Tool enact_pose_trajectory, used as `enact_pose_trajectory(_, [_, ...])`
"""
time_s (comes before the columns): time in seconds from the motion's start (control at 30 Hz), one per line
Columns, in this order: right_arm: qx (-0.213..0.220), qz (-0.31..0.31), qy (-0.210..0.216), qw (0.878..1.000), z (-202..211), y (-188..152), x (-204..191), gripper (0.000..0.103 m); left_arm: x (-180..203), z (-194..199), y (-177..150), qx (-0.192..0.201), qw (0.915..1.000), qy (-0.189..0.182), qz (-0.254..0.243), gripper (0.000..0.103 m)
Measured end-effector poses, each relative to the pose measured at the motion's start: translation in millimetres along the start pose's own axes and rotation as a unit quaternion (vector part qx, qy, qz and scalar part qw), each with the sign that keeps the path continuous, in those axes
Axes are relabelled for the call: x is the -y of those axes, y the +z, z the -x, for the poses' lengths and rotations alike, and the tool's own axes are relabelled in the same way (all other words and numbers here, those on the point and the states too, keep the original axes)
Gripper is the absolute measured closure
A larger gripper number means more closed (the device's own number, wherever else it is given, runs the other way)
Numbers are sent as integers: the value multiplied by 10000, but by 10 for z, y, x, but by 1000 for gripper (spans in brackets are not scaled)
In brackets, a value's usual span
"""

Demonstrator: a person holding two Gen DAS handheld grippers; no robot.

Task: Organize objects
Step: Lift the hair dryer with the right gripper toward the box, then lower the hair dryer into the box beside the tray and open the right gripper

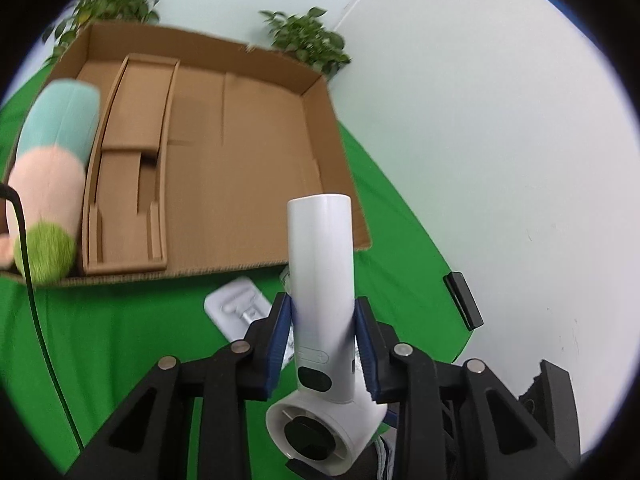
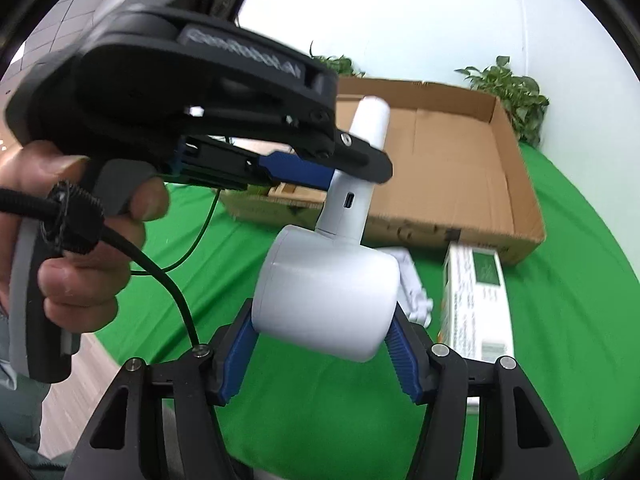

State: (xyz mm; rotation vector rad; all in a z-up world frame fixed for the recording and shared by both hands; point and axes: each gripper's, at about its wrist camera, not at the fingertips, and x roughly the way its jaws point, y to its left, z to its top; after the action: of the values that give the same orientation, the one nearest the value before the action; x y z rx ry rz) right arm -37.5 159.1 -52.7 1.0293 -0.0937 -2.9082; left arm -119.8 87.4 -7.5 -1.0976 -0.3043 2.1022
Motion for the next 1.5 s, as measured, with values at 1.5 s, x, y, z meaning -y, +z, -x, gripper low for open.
enact_pose_trajectory(1.5, [-1744, -918, 1097, 9742, -2012, 1354, 745, 50, -1199, -949, 1088, -688, 9904, 1175, 231, 72])
